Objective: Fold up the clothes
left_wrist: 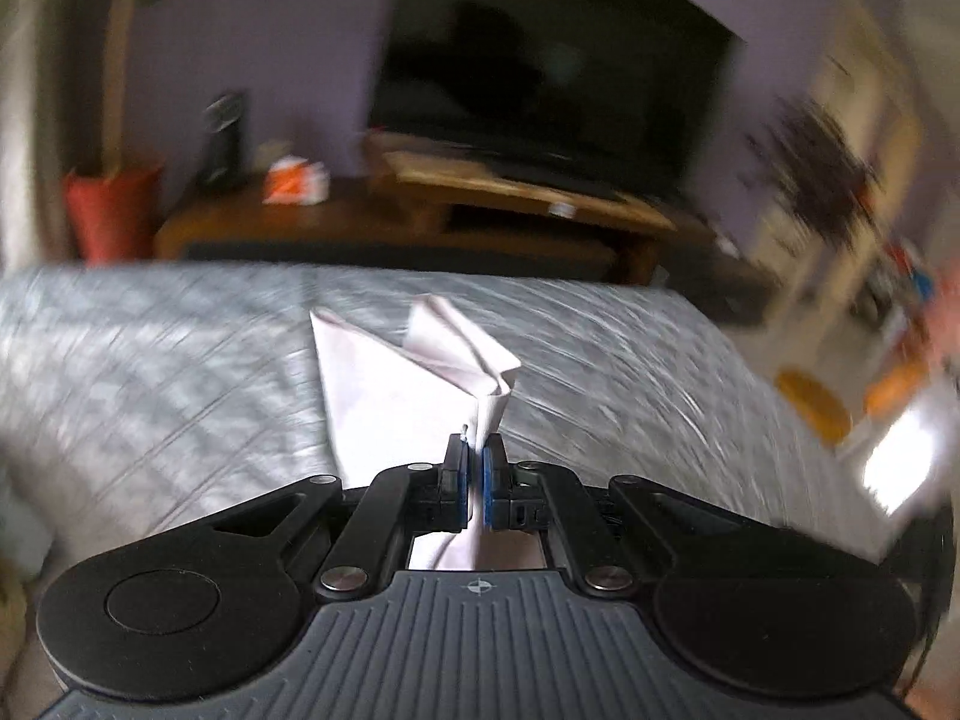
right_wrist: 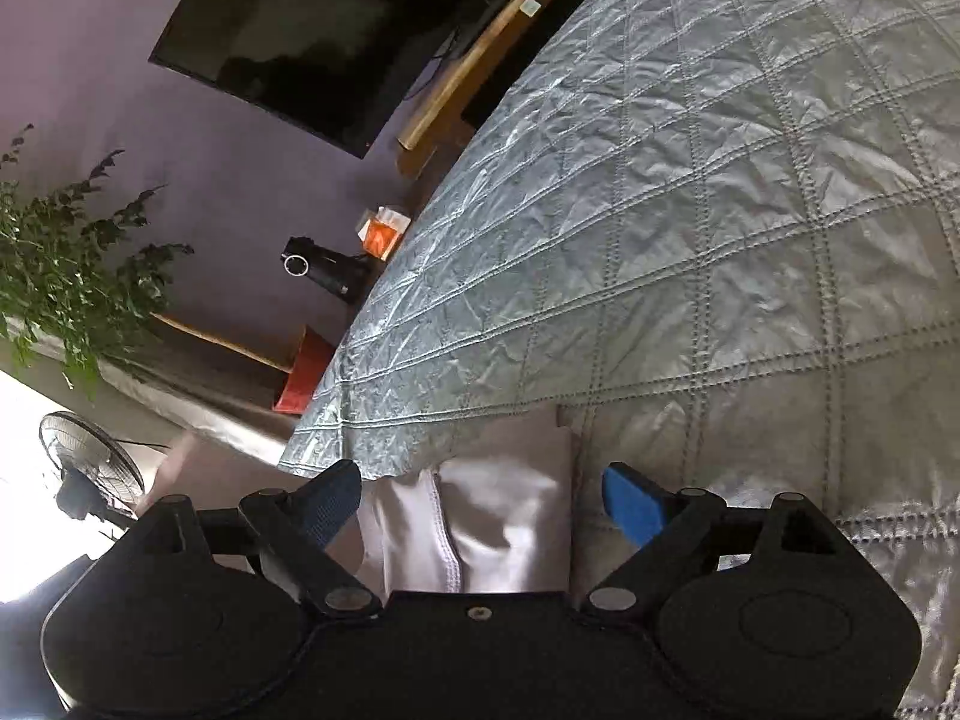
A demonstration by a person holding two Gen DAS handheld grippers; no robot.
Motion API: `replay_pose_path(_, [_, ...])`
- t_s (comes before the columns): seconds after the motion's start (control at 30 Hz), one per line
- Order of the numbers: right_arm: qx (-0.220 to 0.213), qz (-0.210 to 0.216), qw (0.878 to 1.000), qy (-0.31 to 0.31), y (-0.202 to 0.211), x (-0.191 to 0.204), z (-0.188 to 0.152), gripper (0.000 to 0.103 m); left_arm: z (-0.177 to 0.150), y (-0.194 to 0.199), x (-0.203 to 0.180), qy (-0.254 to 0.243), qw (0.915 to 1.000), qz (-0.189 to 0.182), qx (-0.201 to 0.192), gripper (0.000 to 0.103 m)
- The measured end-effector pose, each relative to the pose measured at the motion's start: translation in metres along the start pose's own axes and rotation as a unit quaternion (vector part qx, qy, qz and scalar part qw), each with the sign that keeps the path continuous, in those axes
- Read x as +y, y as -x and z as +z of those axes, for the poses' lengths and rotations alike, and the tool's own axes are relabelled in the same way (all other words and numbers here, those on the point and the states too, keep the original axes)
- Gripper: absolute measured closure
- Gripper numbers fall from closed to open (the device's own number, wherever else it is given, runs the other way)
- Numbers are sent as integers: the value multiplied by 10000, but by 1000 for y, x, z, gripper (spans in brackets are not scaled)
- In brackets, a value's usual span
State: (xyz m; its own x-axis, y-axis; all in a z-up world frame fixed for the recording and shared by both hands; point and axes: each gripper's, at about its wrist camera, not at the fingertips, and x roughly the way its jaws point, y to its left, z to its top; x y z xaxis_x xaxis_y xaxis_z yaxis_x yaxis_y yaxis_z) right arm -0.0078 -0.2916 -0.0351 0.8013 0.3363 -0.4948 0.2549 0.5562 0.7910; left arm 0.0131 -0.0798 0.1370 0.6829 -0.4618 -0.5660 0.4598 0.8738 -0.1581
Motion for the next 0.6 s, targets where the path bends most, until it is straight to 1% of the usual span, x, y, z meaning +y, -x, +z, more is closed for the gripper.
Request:
replay_pose_path(0.07, [-17, -27, 10000, 84, 0, 3, 1, 16, -9, -6, -29, -597, 9981, -118, 56, 98])
replay_pose_path(0.13, [-210, 87, 9997, -123, 7, -1, 4, 16, -20, -14, -48, -928, 9953, -198, 175, 98])
replay_pose_path(0.23, [-665, 256, 9945, -770, 20, -22, 9, 16, -40, -28, -61, -1037, 9929, -340, 463, 98])
replay_pose_path(0.27, [-713, 298, 9923, -970, 21, -29, 9, 18, -46, -32, -65, -1054, 9922, -363, 554, 98])
replay_pose_path(0.33, [-727, 366, 9904, -1114, 22, -36, 10, 17, -60, -38, -73, -1122, 9904, -402, 700, 98])
replay_pose_path(0.4, [-663, 270, 9931, -926, 20, -32, 11, 16, -71, -41, -80, -1236, 9882, -429, 792, 98])
replay_pose_path(0.5, [-697, 332, 9941, -762, 20, -26, 11, 15, -83, -46, -87, -1427, 9854, -391, 841, 98])
replay_pose_path(0.6, [-495, 355, 9955, -723, 12, -25, 10, 15, -90, -47, -92, -1662, 9819, -369, 828, 97])
